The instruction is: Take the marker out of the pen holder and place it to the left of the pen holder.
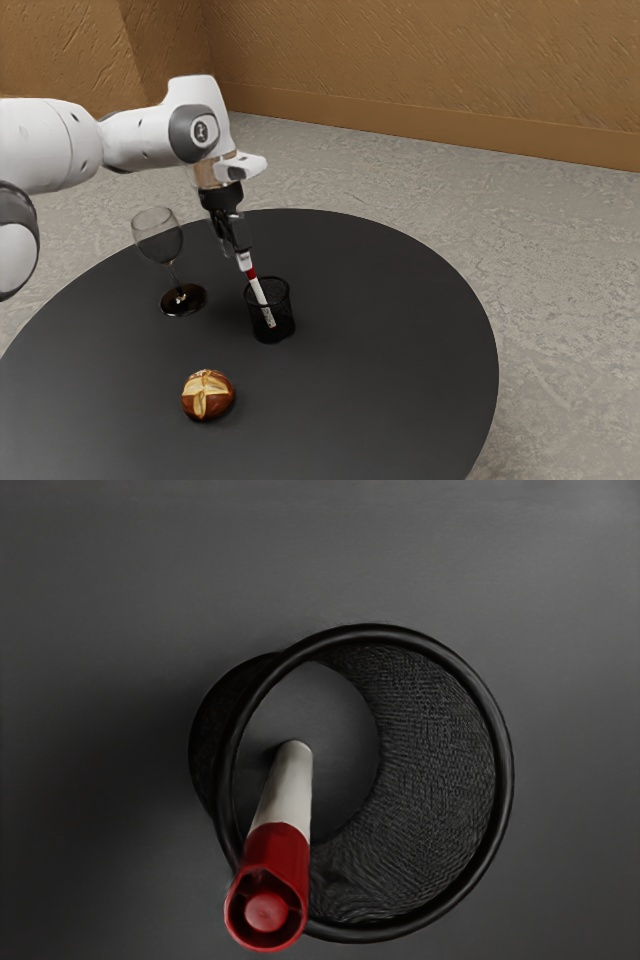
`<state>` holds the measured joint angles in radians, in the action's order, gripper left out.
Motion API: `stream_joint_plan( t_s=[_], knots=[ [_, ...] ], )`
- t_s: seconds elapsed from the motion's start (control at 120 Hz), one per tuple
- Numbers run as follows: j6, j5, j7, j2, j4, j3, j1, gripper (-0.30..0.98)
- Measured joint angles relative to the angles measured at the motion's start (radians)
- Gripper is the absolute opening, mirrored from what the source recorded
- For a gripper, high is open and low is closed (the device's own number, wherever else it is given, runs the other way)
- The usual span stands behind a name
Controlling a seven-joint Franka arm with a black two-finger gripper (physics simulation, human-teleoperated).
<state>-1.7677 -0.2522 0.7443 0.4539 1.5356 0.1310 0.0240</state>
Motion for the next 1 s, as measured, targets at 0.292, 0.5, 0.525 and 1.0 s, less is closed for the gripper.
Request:
stream_joint_plan(
  t_s=[0.292, 0.5, 0.525, 1.0],
  knots=[
    [-0.059, -0.083, 0.022, 0.07, -0.008, 0.004, -0.001, 0.68],
    [-0.074, -0.085, 0.03, 0.073, -0.012, 0.004, 0.0, 0.22],
    [-0.075, -0.085, 0.031, 0.073, -0.012, 0.004, 0.0, 0.17],
    [0.008, 0.001, 0.038, -0.084, -0.115, 0.001, 0.013, -0.08]
  ],
)
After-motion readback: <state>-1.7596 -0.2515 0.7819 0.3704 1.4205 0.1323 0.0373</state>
